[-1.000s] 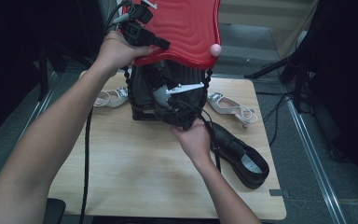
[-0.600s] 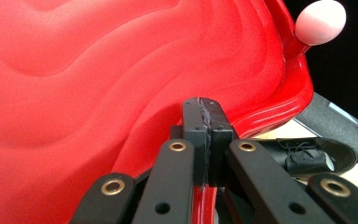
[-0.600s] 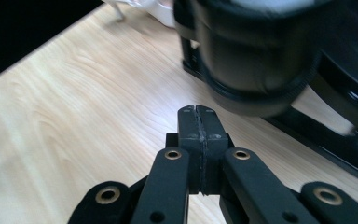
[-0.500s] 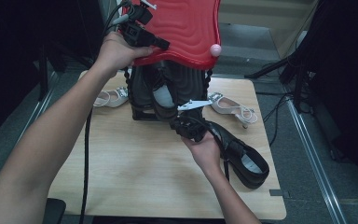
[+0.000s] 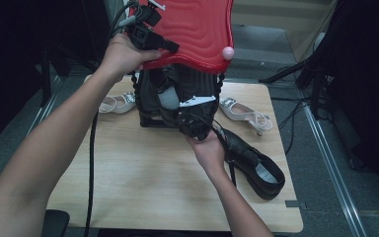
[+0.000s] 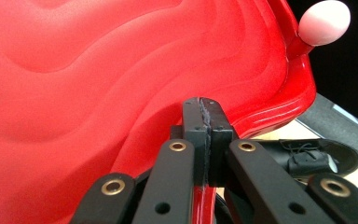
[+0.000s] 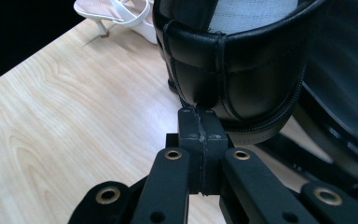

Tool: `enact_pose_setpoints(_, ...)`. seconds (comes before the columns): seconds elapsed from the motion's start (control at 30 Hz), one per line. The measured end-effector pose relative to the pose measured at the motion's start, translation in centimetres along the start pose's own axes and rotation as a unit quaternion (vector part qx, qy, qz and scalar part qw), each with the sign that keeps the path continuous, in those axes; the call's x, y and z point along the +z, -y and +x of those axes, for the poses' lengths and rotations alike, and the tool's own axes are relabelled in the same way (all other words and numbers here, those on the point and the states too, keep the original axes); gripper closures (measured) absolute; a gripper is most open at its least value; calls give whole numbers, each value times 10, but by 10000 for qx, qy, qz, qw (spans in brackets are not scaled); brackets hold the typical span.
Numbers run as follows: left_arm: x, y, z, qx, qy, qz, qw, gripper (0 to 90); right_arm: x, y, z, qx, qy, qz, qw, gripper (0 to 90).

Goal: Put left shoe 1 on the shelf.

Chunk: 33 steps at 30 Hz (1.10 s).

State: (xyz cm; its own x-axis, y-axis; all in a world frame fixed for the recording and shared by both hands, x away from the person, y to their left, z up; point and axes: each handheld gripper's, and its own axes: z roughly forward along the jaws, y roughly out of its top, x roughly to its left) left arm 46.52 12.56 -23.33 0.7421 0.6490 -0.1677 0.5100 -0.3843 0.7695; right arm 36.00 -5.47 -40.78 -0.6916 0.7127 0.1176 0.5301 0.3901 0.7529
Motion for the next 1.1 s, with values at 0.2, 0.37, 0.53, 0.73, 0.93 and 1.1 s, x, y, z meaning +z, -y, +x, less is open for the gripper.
enact_pose_setpoints(0.2, 0, 0, 1, -5, 15, -8, 10000, 900, 12, -17, -4, 73, 51, -68, 9999, 900)
enact_pose_setpoints(0.37, 0, 0, 1, -15, 41, 0, 10000, 900, 21, -28, -4, 112, 86, -82, 9999, 900)
enact_pose_setpoints(0.53, 0, 0, 2, -77, 68, 8, 9999, 900, 32, -39, -1, 59, 101, -95, 9999, 900)
enact_pose_setpoints(0.73, 0, 0, 2, -86, 70, -5, 9999, 900, 43, -46, 2, 102, 228, -194, 9995, 900)
enact_pose_setpoints(0.93, 1, 0, 2, -47, 71, -38, 10000, 900, 60, -45, 2, 277, 62, -168, 9995, 900)
enact_pose_setpoints(1.1, 0, 0, 3, -93, 82, -30, 9999, 885, 57, -44, 6, 288, -78, -212, 9993, 900)
